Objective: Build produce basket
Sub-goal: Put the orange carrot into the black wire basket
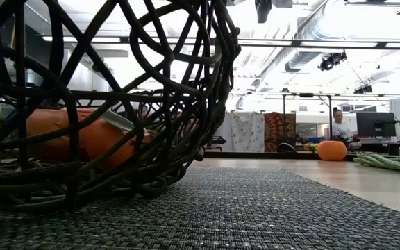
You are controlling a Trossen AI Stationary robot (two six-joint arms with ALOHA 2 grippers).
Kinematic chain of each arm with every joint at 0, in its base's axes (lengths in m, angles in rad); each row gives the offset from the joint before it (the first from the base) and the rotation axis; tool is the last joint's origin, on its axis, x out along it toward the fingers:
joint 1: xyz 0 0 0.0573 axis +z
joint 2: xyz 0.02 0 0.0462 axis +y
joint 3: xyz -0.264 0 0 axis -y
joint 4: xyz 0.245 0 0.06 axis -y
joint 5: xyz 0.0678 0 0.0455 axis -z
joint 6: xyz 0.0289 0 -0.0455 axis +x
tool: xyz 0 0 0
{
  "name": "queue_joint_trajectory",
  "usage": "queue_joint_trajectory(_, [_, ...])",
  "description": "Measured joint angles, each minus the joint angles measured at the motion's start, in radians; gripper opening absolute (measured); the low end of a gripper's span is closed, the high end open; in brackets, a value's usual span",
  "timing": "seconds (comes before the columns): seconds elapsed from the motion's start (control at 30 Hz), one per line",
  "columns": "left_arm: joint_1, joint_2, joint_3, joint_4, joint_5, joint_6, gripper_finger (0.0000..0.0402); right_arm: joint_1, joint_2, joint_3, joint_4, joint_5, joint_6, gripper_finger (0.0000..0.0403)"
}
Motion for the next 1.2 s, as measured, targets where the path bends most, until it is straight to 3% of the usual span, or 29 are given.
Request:
queue_joint_trajectory(0.17, [0.000, 0.000, 0.000, 0.000, 0.000, 0.002, 0.0084, 0.000, 0.000, 0.000, -0.001, 0.000, 0.000, 0.0044])
queue_joint_trajectory(0.57, [0.000, 0.000, 0.000, -0.002, 0.019, 0.000, 0.0089, 0.001, 0.000, 0.000, -0.009, -0.003, 0.013, 0.0065])
queue_joint_trajectory(1.07, [0.000, 0.000, 0.000, -0.002, 0.019, 0.000, 0.0089, 0.001, -0.019, 0.001, -0.024, 0.034, 0.114, 0.0264])
queue_joint_trajectory(1.2, [0.000, 0.000, 0.000, -0.002, 0.019, 0.000, 0.0089, -0.001, -0.019, 0.001, -0.046, 0.034, 0.126, 0.0302])
